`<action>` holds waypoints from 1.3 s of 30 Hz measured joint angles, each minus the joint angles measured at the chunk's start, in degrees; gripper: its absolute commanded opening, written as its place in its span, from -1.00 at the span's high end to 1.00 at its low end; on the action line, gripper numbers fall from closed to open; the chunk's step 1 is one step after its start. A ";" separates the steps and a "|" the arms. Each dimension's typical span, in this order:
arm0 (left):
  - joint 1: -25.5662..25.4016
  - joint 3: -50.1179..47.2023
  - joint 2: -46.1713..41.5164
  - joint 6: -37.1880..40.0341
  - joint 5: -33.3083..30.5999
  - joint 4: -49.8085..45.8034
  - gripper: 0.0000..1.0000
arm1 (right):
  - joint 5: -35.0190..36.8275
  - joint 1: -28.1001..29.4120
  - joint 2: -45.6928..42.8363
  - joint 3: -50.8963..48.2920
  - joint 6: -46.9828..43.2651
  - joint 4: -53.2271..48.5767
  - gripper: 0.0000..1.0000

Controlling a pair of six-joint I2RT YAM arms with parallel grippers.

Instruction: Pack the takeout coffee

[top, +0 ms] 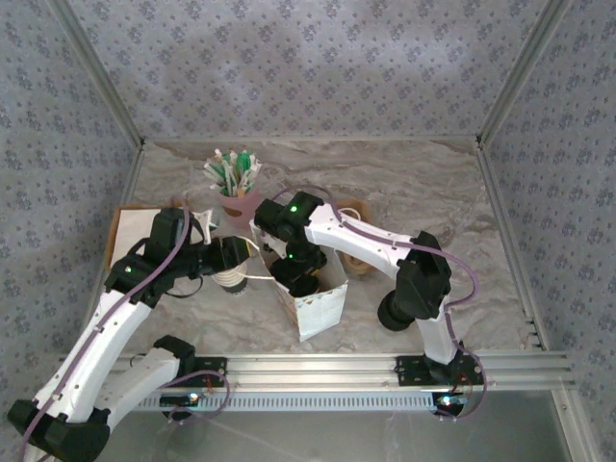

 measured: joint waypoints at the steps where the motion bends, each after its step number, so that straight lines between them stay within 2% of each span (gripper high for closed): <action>1: 0.00 0.00 0.00 0.00 0.00 0.00 0.01 | 0.00 0.00 0.00 0.00 0.00 0.00 -0.46; 39: 0.00 0.00 0.70 0.00 0.02 0.02 0.01 | 0.63 0.28 -2.40 -4.98 0.35 4.79 -0.48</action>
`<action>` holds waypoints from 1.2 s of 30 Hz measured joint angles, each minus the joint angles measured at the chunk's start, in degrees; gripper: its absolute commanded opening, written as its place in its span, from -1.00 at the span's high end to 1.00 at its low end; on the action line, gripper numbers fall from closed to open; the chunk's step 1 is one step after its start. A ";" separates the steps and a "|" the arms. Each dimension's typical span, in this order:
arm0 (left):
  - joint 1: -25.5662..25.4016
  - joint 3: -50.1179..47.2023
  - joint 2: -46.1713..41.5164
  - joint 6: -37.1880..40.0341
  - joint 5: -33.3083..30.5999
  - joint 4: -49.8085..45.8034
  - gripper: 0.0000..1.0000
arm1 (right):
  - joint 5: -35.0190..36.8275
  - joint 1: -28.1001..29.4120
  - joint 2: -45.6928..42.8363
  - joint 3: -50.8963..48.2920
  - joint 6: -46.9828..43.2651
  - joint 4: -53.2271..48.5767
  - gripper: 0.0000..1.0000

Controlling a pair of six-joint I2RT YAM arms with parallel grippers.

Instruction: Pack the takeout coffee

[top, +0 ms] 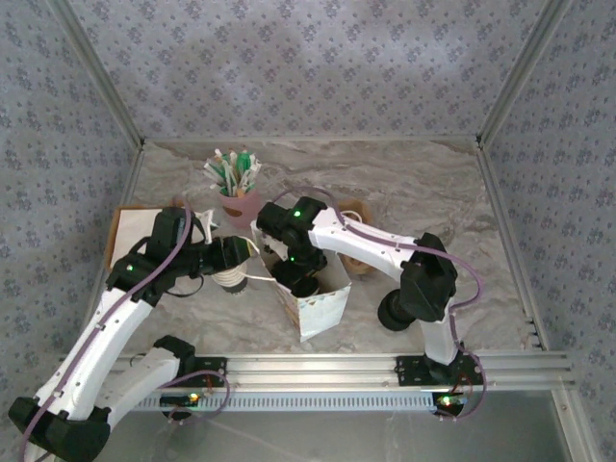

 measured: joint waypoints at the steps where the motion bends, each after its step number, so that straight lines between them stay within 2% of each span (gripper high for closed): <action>1: -0.04 0.00 0.00 0.00 -0.02 0.00 0.02 | 0.20 0.13 -0.09 -0.02 0.15 -0.02 -0.48; 36: -0.31 0.00 0.04 0.42 -0.02 0.00 0.01 | 2.47 1.57 -1.40 -2.99 1.46 3.02 -0.55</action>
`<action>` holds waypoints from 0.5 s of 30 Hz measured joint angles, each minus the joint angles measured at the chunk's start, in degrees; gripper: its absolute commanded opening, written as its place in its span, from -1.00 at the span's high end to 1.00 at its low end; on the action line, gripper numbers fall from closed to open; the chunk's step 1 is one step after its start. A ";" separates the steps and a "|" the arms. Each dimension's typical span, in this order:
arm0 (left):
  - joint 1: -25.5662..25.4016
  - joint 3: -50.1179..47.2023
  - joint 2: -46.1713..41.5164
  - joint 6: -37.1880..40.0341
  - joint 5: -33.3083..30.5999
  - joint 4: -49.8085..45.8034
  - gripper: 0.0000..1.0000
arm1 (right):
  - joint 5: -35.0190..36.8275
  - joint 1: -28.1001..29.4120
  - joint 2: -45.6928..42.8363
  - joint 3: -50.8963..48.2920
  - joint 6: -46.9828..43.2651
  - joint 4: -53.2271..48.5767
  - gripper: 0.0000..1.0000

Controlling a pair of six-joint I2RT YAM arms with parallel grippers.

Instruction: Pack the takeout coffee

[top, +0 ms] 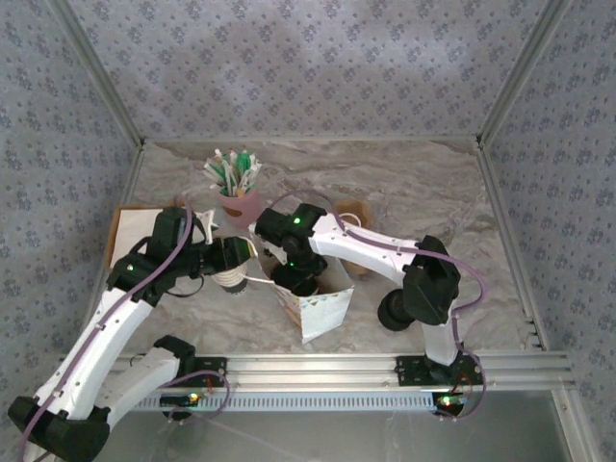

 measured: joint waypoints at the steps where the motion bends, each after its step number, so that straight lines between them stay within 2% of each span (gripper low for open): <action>1: 0.00 0.00 0.00 0.00 0.00 0.00 0.01 | 0.02 0.00 0.00 0.00 0.00 0.00 -0.55; 15: 0.00 0.00 0.00 0.00 0.00 0.00 0.01 | 0.50 0.31 -0.28 -0.02 0.02 0.00 -0.55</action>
